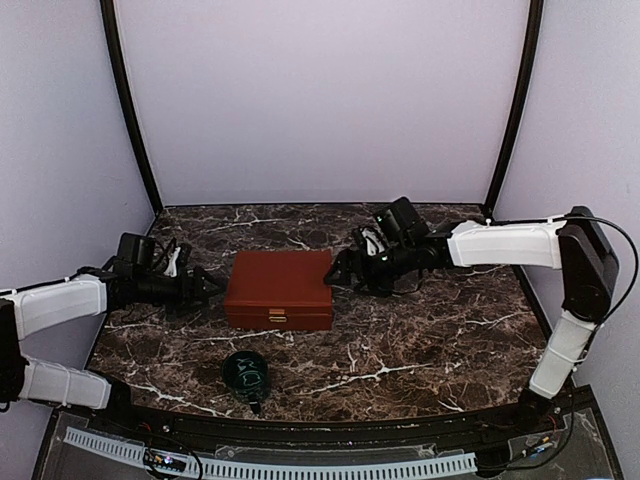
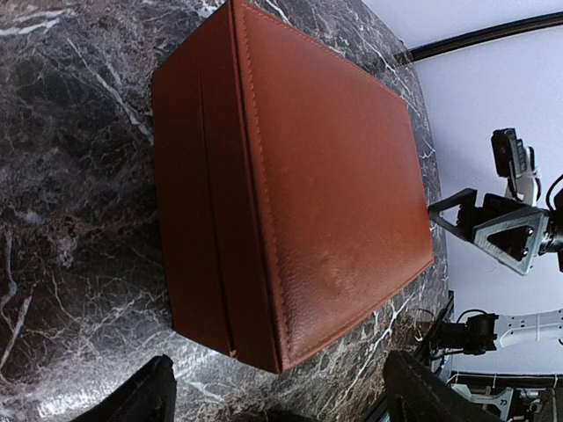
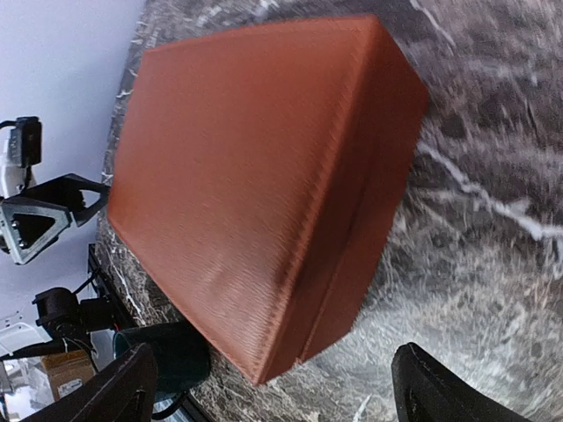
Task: Organize the mixed jewelry
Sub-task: Press the compartment layer of the jewelry box.
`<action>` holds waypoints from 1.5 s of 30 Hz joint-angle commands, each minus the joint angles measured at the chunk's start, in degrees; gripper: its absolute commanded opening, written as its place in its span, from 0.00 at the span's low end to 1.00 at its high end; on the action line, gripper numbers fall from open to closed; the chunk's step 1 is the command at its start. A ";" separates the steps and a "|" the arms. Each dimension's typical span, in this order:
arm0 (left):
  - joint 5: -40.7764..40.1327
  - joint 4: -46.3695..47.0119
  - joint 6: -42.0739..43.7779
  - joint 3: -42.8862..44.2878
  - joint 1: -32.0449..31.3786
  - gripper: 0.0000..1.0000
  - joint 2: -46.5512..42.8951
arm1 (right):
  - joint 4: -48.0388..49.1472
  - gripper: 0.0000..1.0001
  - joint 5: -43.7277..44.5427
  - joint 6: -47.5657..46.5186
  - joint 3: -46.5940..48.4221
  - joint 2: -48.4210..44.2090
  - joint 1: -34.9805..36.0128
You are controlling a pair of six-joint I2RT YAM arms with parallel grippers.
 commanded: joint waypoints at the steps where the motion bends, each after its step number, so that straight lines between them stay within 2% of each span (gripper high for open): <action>1: -0.02 1.58 -2.21 -1.28 -0.96 0.84 0.18 | 3.38 0.93 1.92 5.65 -1.68 0.79 1.99; 5: -0.22 1.93 -1.91 -1.93 -1.41 0.83 1.88 | 3.06 0.86 2.05 6.01 -1.35 3.35 3.24; 6: -0.34 2.08 -1.80 -2.11 -1.50 0.80 2.16 | 2.85 0.83 2.17 6.05 -1.26 3.87 3.44; 10: -0.03 2.15 -0.77 -2.15 -1.70 0.59 3.70 | 2.32 0.71 2.68 6.53 -1.54 5.22 4.02; 13: -0.35 2.30 -0.59 -2.32 -2.02 0.56 4.29 | 1.26 0.65 3.57 6.18 -1.16 5.74 4.13; 19: -0.53 2.85 -0.24 -2.81 -2.24 0.52 5.69 | 0.23 0.59 4.83 6.03 -1.33 6.96 4.13; 21: -1.07 2.51 0.16 -2.93 -2.38 0.51 6.04 | -0.17 0.59 5.06 6.05 -1.59 7.31 4.13; 24: -1.98 1.74 0.88 -3.12 -2.51 0.43 6.56 | -0.94 0.59 5.91 5.83 -2.26 7.62 4.13; 27: -2.89 1.00 1.68 -3.54 -2.51 0.43 7.13 | -0.83 0.59 6.52 5.99 -3.20 7.79 4.13; 33: -3.95 0.91 1.80 -4.31 -2.54 0.43 7.51 | -0.21 0.58 7.46 6.14 -4.16 7.84 4.16; 34: -4.05 1.01 1.95 -4.24 -2.59 0.46 6.88 | -0.02 0.58 7.79 6.04 -4.23 7.37 4.14; 36: -3.94 1.27 3.52 -3.44 -2.51 0.61 5.02 | 0.41 0.59 8.70 5.38 -3.92 6.28 4.15; 38: -4.32 0.35 5.21 -1.56 -2.52 0.69 3.12 | 1.26 0.61 9.52 4.03 -3.61 4.60 4.19; 40: -4.61 -0.38 7.29 0.75 -2.51 0.74 1.45 | 1.44 0.66 11.00 2.04 -2.74 2.51 4.21; 45: -5.81 1.52 11.72 6.24 -2.51 0.82 -0.92 | 0.61 0.86 16.33 -5.29 0.46 -2.19 4.05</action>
